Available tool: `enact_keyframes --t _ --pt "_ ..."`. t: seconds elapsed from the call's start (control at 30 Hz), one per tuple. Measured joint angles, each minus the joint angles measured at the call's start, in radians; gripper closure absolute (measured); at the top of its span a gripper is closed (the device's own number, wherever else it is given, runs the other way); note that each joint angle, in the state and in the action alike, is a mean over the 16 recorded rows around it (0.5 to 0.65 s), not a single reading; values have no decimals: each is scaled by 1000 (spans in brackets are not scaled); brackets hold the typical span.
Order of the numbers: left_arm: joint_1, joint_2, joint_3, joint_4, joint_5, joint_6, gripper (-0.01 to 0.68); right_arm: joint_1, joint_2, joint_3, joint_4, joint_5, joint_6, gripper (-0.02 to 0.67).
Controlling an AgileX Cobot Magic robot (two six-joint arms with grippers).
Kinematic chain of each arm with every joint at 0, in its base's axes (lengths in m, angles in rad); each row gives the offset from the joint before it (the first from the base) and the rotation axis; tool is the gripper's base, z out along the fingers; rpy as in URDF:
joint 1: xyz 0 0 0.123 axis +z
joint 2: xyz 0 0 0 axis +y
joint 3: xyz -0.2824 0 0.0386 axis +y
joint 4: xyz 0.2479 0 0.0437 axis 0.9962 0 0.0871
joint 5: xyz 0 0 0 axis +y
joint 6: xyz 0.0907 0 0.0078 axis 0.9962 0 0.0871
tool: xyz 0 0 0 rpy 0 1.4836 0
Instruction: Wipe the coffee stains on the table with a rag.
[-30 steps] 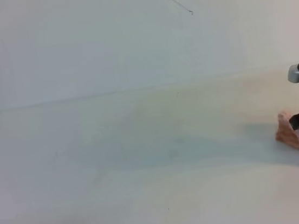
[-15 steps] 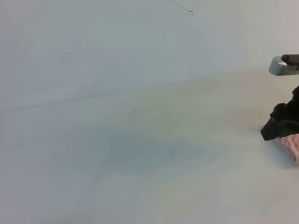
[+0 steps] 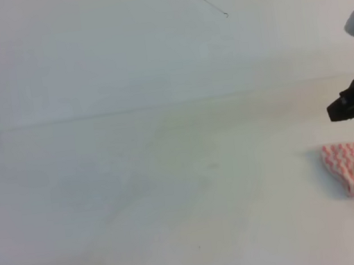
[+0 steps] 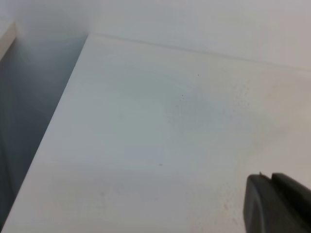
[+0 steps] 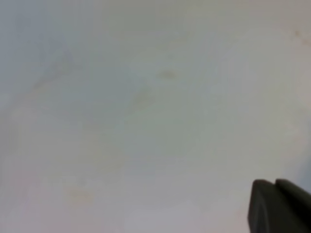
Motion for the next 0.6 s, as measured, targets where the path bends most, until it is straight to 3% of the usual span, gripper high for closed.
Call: enact_keyframes --t 0.33,0.6 --pt "0 0 0 0 1 0 672 0 -243 33 -153 -34 220 647" --pt "0 2 -3 0 3 0 672 0 -443 161 -259 -83 344 648"
